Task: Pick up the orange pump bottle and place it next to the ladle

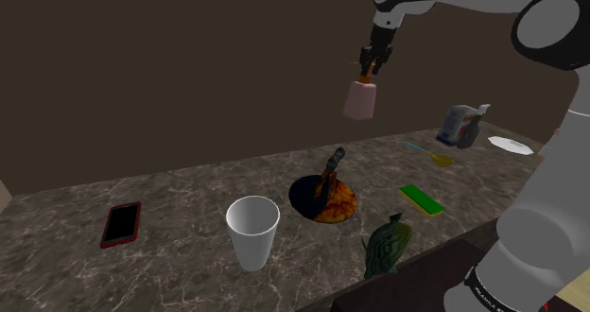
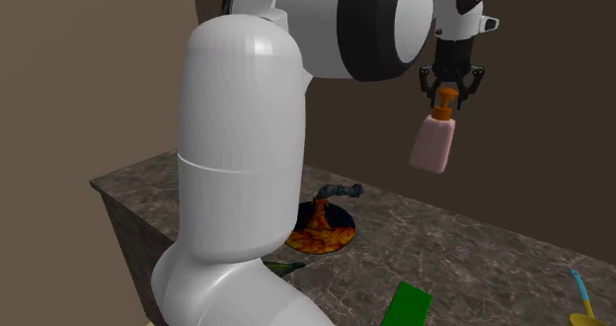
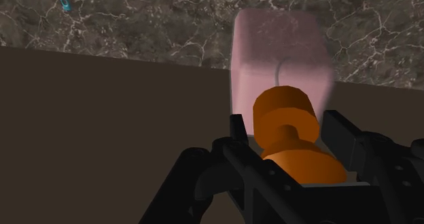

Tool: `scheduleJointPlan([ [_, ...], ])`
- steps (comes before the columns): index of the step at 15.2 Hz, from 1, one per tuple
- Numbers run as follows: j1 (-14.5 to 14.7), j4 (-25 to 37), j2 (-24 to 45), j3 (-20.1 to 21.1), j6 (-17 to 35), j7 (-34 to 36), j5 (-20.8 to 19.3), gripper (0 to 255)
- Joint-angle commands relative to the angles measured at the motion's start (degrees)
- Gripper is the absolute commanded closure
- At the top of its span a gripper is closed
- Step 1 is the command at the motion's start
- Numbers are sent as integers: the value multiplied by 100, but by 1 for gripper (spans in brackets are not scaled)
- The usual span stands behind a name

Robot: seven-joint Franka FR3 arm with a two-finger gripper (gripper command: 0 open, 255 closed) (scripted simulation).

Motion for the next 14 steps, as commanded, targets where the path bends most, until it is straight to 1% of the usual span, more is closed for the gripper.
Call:
scheduleJointPlan([
  [1, -140, 70, 139, -87, 76, -243, 65, 255],
  [8, -668, 432, 753, -350, 317, -1060, 329, 255],
  [12, -996, 848, 1231, -454, 361, -1498, 499, 255],
  [14, -1193, 1166, 1548, -497, 348, -1733, 598, 255],
])
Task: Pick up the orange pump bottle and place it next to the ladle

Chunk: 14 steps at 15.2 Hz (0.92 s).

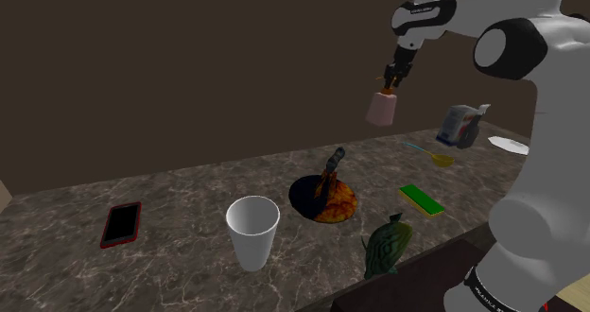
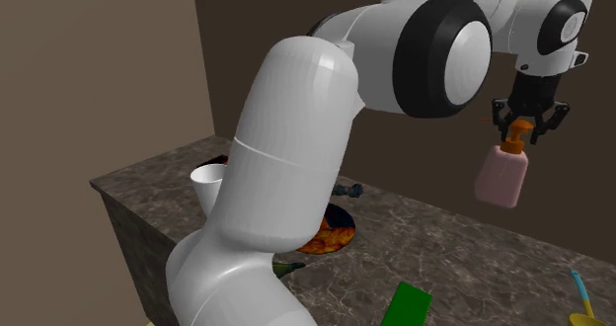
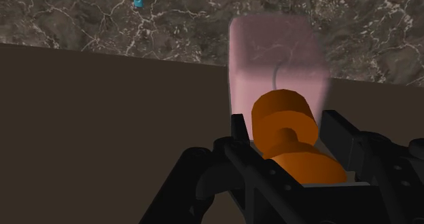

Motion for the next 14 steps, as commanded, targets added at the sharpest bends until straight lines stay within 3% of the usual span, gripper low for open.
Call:
scheduleJointPlan([
  [1, -96, 27, 128, -19, 96, -132, 49, 255],
  [14, -66, -923, 163, -1, 1078, -187, 79, 255],
])
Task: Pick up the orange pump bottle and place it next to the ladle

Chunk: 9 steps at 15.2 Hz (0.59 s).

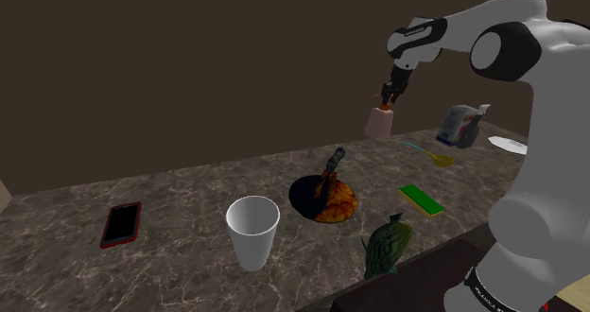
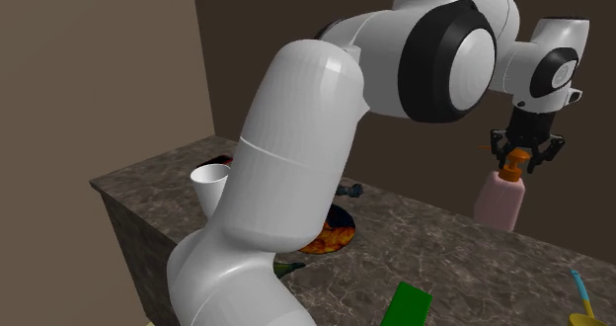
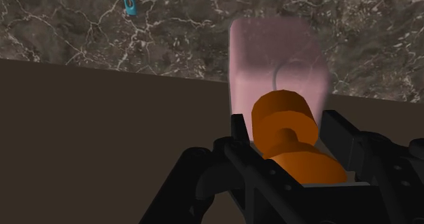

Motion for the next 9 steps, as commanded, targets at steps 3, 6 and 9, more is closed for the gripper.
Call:
scheduleJointPlan([
  [3, 5, -238, 42, 8, 282, -19, 15, 255],
  [6, 6, -391, 94, 15, 487, -34, 31, 255],
  [9, 6, -460, 123, 19, 584, -42, 38, 255],
])
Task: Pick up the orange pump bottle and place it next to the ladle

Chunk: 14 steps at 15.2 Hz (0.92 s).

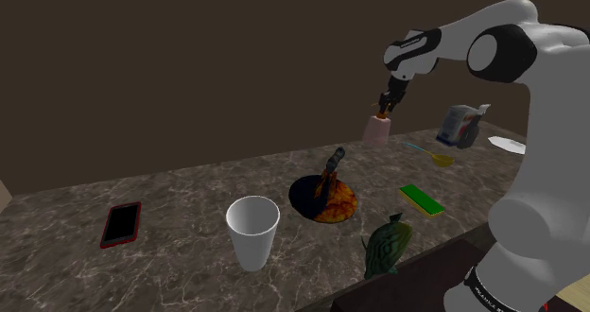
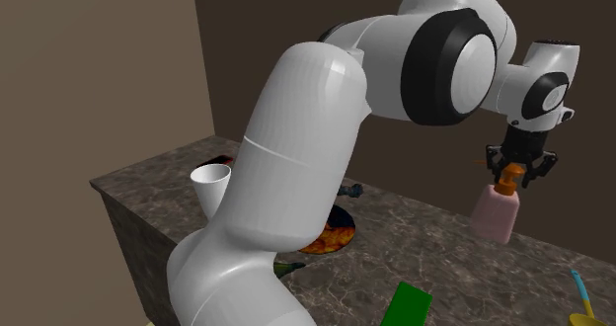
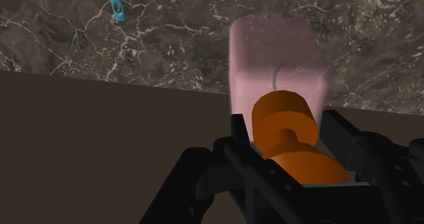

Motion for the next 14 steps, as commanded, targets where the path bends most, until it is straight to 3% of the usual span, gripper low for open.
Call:
scheduleJointPlan([
  [1, 3, -27, 3, 2, 33, 0, 1, 255],
  [6, 3, -27, 3, 2, 33, 0, 1, 255],
  [7, 3, -27, 3, 2, 33, 1, 1, 0],
  [12, 3, -26, 3, 2, 33, 1, 1, 0],
  [14, 8, 77, -180, -16, -252, 20, -31, 0],
])
